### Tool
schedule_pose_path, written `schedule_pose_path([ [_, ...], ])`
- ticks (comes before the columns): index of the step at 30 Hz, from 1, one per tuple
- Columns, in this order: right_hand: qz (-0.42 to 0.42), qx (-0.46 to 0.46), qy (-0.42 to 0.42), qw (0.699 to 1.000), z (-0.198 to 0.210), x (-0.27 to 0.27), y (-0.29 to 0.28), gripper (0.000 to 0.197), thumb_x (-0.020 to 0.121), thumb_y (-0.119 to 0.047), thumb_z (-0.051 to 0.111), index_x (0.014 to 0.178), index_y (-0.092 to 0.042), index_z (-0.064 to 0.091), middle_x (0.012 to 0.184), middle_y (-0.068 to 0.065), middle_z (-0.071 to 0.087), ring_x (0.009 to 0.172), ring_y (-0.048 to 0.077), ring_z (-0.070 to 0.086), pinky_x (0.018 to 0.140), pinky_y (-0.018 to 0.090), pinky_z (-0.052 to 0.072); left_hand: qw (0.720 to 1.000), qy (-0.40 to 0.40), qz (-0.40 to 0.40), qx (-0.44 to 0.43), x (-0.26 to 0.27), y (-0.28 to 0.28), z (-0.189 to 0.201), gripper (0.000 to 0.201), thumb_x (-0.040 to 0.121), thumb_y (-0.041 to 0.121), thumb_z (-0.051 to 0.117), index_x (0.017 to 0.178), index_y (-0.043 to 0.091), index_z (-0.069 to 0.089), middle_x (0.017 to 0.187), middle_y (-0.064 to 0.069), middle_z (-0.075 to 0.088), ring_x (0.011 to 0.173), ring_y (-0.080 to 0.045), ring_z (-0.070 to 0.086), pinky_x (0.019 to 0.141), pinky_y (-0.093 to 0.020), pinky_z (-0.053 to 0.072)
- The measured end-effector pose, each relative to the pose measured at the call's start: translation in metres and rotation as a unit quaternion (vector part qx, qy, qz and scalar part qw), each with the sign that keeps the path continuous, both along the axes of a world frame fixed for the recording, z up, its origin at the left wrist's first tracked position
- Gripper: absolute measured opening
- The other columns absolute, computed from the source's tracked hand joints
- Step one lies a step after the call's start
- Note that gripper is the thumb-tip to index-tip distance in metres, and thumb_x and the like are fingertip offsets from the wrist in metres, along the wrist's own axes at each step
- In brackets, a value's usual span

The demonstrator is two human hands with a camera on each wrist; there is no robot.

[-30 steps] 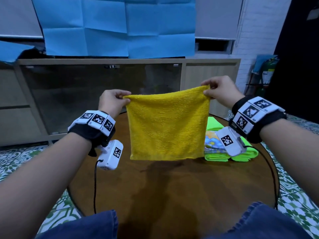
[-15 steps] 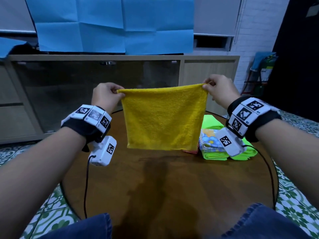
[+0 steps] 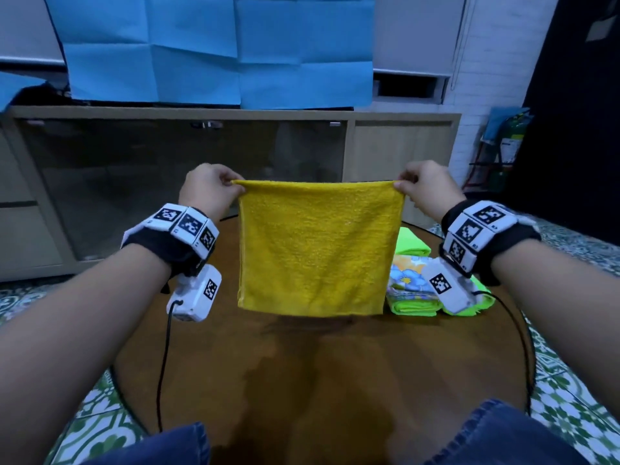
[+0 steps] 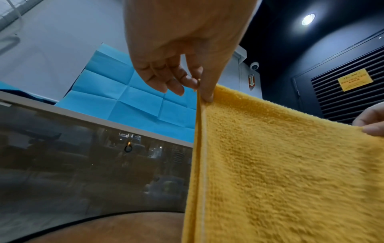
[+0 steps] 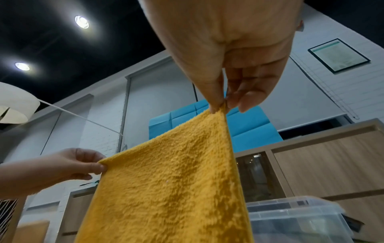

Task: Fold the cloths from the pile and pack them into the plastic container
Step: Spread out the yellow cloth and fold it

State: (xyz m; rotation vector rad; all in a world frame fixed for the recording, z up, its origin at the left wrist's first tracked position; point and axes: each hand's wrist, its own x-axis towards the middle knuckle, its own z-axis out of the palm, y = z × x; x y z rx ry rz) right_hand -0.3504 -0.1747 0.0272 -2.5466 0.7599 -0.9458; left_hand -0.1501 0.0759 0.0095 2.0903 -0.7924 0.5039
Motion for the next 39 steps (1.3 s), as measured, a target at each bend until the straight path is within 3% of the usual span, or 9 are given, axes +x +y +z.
schedule_pose_path([
  [6,0.116,0.088,-0.056,0.988,0.027,-0.015,0.014,0.006,0.092,-0.010,0.057,0.089,-0.008,0.061,0.072,-0.005,0.062,0.068,0.007,0.058,0.068,0.025,0.046,0.998,0.001,-0.063,-0.026,-0.001,0.010,0.025,0.014,0.091,0.011,0.057,0.099,0.018,0.065,0.098,-0.001,0.059,0.092,-0.012,0.053,0.080,-0.027,0.044],
  [10,0.222,0.203,0.150,0.942,0.012,-0.032,0.015,0.012,0.090,-0.002,0.056,0.082,-0.010,0.060,0.068,0.002,0.057,0.059,0.012,0.050,0.057,0.018,0.045,0.968,0.063,-0.189,0.151,0.000,0.022,0.004,0.020,0.086,0.001,0.060,0.078,0.019,0.065,0.079,-0.006,0.062,0.065,0.003,0.054,0.063,-0.010,0.042],
  [14,0.222,0.202,0.441,0.846,-0.044,-0.027,0.020,0.020,0.092,0.000,0.053,0.080,-0.015,0.060,0.068,0.002,0.053,0.057,0.011,0.046,0.048,0.014,0.042,0.851,0.080,-0.239,0.461,-0.008,0.022,-0.056,0.020,0.088,0.004,0.057,0.103,0.011,0.069,0.074,0.002,0.061,0.056,0.003,0.054,0.059,-0.011,0.042],
  [19,0.182,0.234,0.672,0.678,-0.110,-0.004,0.033,0.009,0.095,-0.020,0.055,0.093,-0.021,0.064,0.090,-0.001,0.064,0.061,0.001,0.064,0.056,0.014,0.051,0.625,0.367,-0.263,0.637,-0.030,0.010,-0.119,0.029,0.095,0.019,0.051,0.123,0.017,0.059,0.089,0.011,0.065,0.078,-0.001,0.060,0.068,-0.018,0.044],
  [23,0.128,0.041,0.595,0.792,-0.109,0.028,0.029,0.023,0.095,-0.019,0.051,0.107,-0.005,0.064,0.101,0.011,0.065,0.072,0.018,0.058,0.054,0.018,0.042,0.756,0.241,-0.218,0.569,-0.007,-0.016,-0.111,0.028,0.094,0.015,0.049,0.117,0.011,0.064,0.084,0.005,0.064,0.065,-0.001,0.056,0.056,-0.013,0.042],
  [26,0.098,-0.100,0.558,0.818,-0.109,0.045,0.027,0.028,0.097,-0.017,0.043,0.117,-0.003,0.057,0.108,0.015,0.053,0.079,0.022,0.051,0.058,0.022,0.039,0.824,0.107,-0.165,0.531,0.014,-0.036,-0.106,0.028,0.093,0.013,0.050,0.116,0.014,0.065,0.101,0.000,0.067,0.084,-0.010,0.060,0.072,-0.020,0.046],
  [31,0.092,-0.099,0.581,0.803,-0.148,0.056,0.012,0.049,0.094,-0.019,0.055,0.138,-0.005,0.040,0.142,0.013,0.043,0.129,0.025,0.043,0.098,0.029,0.037,0.833,0.109,-0.122,0.529,0.032,-0.058,-0.140,0.043,0.095,0.023,0.050,0.138,0.020,0.044,0.136,0.000,0.052,0.122,-0.018,0.051,0.099,-0.028,0.043],
  [36,0.099,-0.041,0.570,0.815,-0.167,0.053,-0.001,0.024,0.089,-0.026,0.061,0.104,-0.008,0.056,0.111,0.014,0.057,0.099,0.026,0.057,0.060,0.027,0.039,0.823,0.109,-0.142,0.539,0.030,-0.056,-0.169,0.049,0.093,0.028,0.056,0.139,0.020,0.042,0.137,-0.005,0.046,0.123,-0.020,0.047,0.095,-0.026,0.039],
  [39,0.101,-0.040,0.533,0.839,-0.169,0.051,-0.003,0.036,0.086,-0.022,0.063,0.068,-0.022,0.031,0.074,-0.003,0.041,0.078,0.018,0.047,0.050,0.021,0.027,0.844,0.126,-0.140,0.503,0.030,-0.054,-0.168,0.036,0.088,0.024,0.064,0.122,0.016,0.055,0.119,-0.004,0.058,0.101,-0.018,0.055,0.079,-0.023,0.041],
])
